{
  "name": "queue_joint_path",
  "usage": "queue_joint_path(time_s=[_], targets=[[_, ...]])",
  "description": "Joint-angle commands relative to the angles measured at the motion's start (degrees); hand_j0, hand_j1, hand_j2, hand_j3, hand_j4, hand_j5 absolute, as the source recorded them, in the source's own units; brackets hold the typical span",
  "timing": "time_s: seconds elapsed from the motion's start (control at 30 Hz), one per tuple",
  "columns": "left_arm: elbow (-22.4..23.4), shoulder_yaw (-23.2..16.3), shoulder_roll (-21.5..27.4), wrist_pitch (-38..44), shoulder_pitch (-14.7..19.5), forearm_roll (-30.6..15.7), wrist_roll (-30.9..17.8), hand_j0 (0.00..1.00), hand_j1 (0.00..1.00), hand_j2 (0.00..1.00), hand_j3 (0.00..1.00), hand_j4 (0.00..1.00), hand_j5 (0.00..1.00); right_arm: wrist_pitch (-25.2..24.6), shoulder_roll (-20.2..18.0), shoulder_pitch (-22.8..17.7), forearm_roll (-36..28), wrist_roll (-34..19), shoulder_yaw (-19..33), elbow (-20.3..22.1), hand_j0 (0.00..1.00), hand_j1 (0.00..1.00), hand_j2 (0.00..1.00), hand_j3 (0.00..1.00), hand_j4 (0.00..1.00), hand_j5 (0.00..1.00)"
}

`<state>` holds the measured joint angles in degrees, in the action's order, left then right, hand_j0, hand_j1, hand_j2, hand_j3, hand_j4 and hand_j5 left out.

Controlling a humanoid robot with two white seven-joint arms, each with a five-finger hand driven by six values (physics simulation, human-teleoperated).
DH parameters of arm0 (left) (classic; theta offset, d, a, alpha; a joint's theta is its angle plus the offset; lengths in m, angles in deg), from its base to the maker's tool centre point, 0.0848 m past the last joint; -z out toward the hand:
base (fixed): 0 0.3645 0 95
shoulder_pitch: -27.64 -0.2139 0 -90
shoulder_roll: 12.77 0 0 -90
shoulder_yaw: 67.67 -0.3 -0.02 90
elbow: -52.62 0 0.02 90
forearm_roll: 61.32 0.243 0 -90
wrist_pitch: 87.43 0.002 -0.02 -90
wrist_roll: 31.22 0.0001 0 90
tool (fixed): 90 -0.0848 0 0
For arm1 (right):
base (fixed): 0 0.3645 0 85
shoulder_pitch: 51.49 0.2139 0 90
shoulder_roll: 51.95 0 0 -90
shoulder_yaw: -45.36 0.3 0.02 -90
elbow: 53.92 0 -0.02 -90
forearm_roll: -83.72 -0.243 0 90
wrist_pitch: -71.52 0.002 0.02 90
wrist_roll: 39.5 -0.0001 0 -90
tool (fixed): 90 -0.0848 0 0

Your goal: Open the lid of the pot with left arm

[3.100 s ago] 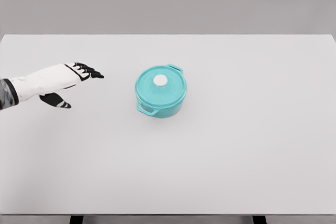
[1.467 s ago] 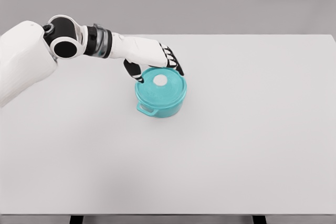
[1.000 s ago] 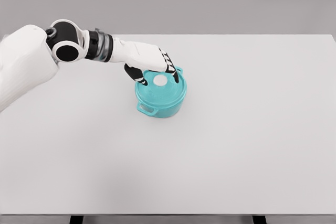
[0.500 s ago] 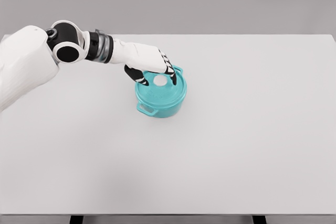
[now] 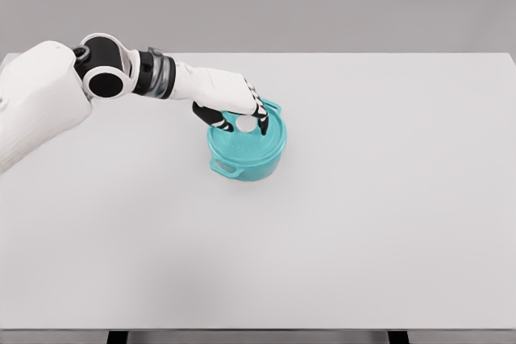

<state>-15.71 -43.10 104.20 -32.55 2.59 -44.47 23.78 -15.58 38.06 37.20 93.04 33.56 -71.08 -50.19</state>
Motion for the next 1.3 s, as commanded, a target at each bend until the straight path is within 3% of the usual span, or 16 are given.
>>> queue_joint_path(time_s=[0.0, 0.27, 0.47, 0.83, 0.97, 1.1, 1.13, 1.17, 1.2, 1.27], targets=[[-0.04, 0.04, 0.01, 0.12, 0.0, -0.24, 0.01, 0.57, 0.57, 0.57, 0.57, 0.57, 0.57, 0.01, -0.01, 0.0, -0.01, -0.02, -0.01, -0.04, 1.0, 1.0, 1.0, 1.0, 1.0, 1.0], [-0.04, 0.04, 0.01, 0.12, 0.09, -0.24, 0.01, 0.42, 0.42, 0.42, 0.42, 0.42, 0.42, 0.01, -0.01, 0.0, -0.01, -0.02, -0.01, 0.05, 1.0, 1.0, 1.0, 1.0, 1.0, 1.0], [-0.22, 0.04, 1.15, 0.12, 0.79, -0.33, 0.01, 0.38, 0.38, 0.38, 0.38, 0.38, 0.38, 0.01, -0.01, 0.0, -0.01, -0.02, -0.01, 0.05, 1.0, 1.0, 1.0, 1.0, 1.0, 1.0], [-0.22, 0.3, 12.14, 0.12, 2.37, -0.06, 0.01, 0.36, 0.36, 0.36, 0.36, 0.36, 0.36, 0.01, -0.01, 0.0, -0.01, -0.02, -0.01, 0.05, 1.0, 1.0, 1.0, 1.0, 1.0, 1.0], [0.04, 0.3, 15.39, 0.12, 2.11, 3.01, 0.01, 0.38, 0.38, 0.38, 0.38, 0.38, 0.38, 0.01, -0.01, 0.0, -0.01, -0.02, -0.01, -0.03, 1.0, 1.0, 1.0, 1.0, 1.0, 1.0], [0.57, 0.21, 15.39, 0.12, 1.5, 4.16, 0.01, 0.48, 0.48, 0.48, 0.48, 0.48, 0.48, 0.01, -0.01, 0.0, -0.01, -0.02, -0.01, -0.04, 1.0, 1.0, 1.0, 1.0, 1.0, 1.0], [0.75, 0.21, 15.31, 0.12, 1.49, 4.16, 0.01, 0.57, 0.57, 0.57, 0.57, 0.57, 0.57, 0.01, -0.01, 0.0, -0.01, -0.02, -0.01, 0.05, 1.0, 1.0, 1.0, 1.0, 1.0, 1.0], [0.75, 0.21, 15.39, 0.12, 1.49, 4.16, 0.01, 0.84, 0.84, 0.84, 0.84, 0.84, 0.84, 0.01, -0.01, 0.0, -0.01, -0.02, -0.01, 0.05, 1.0, 1.0, 1.0, 1.0, 1.0, 1.0], [0.84, 0.3, 15.31, 0.12, 1.49, 4.16, 0.01, 0.97, 0.97, 0.97, 0.97, 0.97, 0.97, 0.01, -0.01, 0.0, -0.01, -0.02, -0.01, -0.03, 1.0, 1.0, 1.0, 1.0, 1.0, 1.0], [1.89, 0.3, 15.31, 0.12, 1.41, 4.16, 0.01, 1.0, 1.0, 1.0, 1.0, 1.0, 1.0, 0.01, -0.01, 0.0, -0.01, -0.02, -0.01, -0.03, 1.0, 1.0, 1.0, 1.0, 1.0, 1.0]])
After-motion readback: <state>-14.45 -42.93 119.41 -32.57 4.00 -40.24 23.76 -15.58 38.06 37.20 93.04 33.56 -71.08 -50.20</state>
